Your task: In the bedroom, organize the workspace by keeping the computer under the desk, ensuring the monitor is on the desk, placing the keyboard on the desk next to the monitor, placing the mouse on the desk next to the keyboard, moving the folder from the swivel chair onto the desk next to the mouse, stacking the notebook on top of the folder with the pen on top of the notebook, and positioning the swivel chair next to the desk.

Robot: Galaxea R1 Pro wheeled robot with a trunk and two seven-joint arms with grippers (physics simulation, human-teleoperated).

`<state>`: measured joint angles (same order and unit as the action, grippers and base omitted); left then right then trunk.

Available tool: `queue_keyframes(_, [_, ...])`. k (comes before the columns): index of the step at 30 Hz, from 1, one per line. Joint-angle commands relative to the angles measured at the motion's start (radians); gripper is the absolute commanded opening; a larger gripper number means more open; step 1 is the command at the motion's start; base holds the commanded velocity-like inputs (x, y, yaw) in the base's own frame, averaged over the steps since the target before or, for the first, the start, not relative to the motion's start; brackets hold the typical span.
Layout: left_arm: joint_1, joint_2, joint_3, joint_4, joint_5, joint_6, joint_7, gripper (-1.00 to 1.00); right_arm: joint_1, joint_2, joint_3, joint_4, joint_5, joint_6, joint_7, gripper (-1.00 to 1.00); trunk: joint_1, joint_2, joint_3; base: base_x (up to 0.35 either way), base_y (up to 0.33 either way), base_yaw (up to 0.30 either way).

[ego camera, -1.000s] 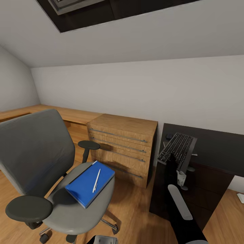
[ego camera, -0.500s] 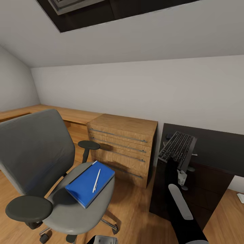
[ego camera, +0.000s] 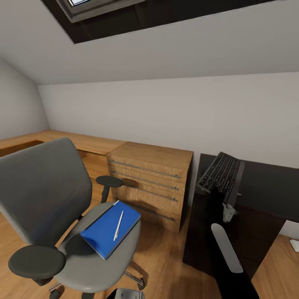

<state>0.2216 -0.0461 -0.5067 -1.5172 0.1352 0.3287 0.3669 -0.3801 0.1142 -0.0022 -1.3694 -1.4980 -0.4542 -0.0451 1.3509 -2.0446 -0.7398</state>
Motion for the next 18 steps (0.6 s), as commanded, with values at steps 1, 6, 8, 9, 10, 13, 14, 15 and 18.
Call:
queue_keyframes(1, [0.000,0.000,-0.002,-0.002,0.011,0.003,0.007,1.00,0.009,0.001,0.000,-0.021,-0.006,-0.003,-0.001,-1.00,0.000,0.000,-0.001,0.000,0.000,0.000])
queue_keyframes(6, [0.000,0.000,-0.002,0.004,0.009,0.003,0.007,1.00,0.053,-0.001,0.002,-0.087,0.000,0.004,-0.005,-1.00,0.000,0.000,-0.001,0.000,0.000,0.000])
queue_keyframes(8, [0.000,0.000,-0.003,0.008,0.008,0.002,0.007,1.00,0.061,-0.014,0.002,-0.099,0.013,0.006,-0.012,-1.00,0.000,0.000,-0.001,0.000,0.000,0.000])
queue_keyframes(9, [0.001,0.000,-0.003,0.009,0.008,-0.001,0.007,1.00,0.062,-0.023,0.003,-0.101,0.020,0.006,-0.022,-1.00,0.000,0.000,-0.001,0.000,-0.006,0.000])
queue_keyframes(10, [0.001,0.000,-0.003,0.010,0.008,-0.003,0.007,1.00,0.063,-0.031,0.003,-0.103,0.024,0.006,-0.034,-1.00,0.000,0.000,-0.001,0.000,-0.054,0.000])
queue_keyframes(13, [0.000,0.000,-0.003,0.011,0.008,-0.008,0.007,1.00,0.064,-0.046,0.004,-0.104,0.030,0.007,-0.059,-1.00,0.000,0.000,-0.001,0.000,-0.187,0.000])
queue_keyframes(14, [0.000,0.000,-0.003,0.012,0.008,-0.009,0.007,1.00,0.064,-0.049,0.004,-0.105,0.031,0.008,-0.063,-1.00,0.000,0.000,-0.001,0.000,-0.265,0.000])
queue_keyframes(15, [0.000,0.000,-0.003,0.014,0.007,-0.009,0.007,1.00,0.064,-0.055,0.004,-0.105,0.031,0.009,-0.065,-1.00,0.000,0.000,-0.001,0.000,-0.283,0.000])
queue_keyframes(18, [0.000,0.003,0.003,0.011,0.012,-0.009,0.005,1.00,0.070,-0.075,-0.002,-0.100,0.028,0.021,-0.066,-1.00,0.000,0.000,-0.001,0.000,-0.196,0.000])
